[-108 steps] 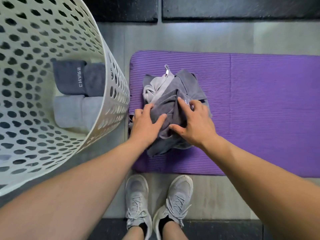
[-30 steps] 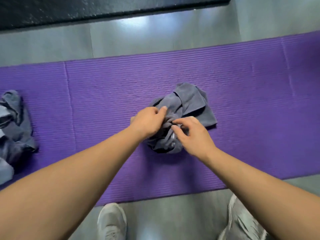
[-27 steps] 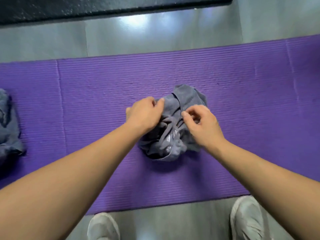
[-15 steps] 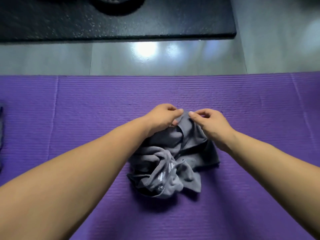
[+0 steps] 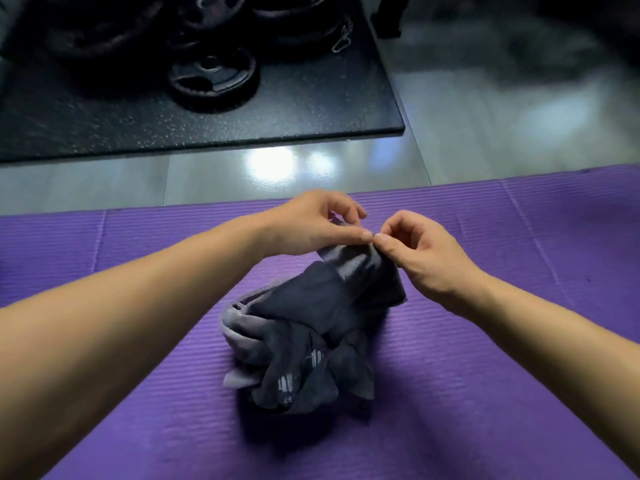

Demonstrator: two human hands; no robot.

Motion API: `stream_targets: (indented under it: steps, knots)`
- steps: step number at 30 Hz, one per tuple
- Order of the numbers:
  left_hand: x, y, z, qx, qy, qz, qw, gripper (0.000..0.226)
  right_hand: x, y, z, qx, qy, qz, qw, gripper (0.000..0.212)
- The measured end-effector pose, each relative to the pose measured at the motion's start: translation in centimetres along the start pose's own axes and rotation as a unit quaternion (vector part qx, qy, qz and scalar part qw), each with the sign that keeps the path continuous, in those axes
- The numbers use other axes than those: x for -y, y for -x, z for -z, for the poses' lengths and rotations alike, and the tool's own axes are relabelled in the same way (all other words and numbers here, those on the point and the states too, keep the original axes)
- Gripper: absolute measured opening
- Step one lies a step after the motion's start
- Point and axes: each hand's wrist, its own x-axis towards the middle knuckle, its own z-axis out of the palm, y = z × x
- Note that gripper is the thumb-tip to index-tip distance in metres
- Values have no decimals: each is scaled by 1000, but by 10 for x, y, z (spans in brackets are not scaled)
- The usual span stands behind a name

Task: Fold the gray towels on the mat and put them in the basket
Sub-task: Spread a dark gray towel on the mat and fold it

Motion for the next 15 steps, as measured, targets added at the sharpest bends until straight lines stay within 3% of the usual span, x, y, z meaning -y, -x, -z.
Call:
stream_targets:
  steps: [4,10,15]
  knots:
    - [-38,3,-10,6,18,-30,999,31,18,27,20,-57,32,36,997,17]
    - [-77,-4,-35,29,27,-65,997,46,32,49,68,-67,4,36,997,19]
    - [-76,-8,-30,104,26,4,994,25,23,58,92,-93,-38,47,994,19]
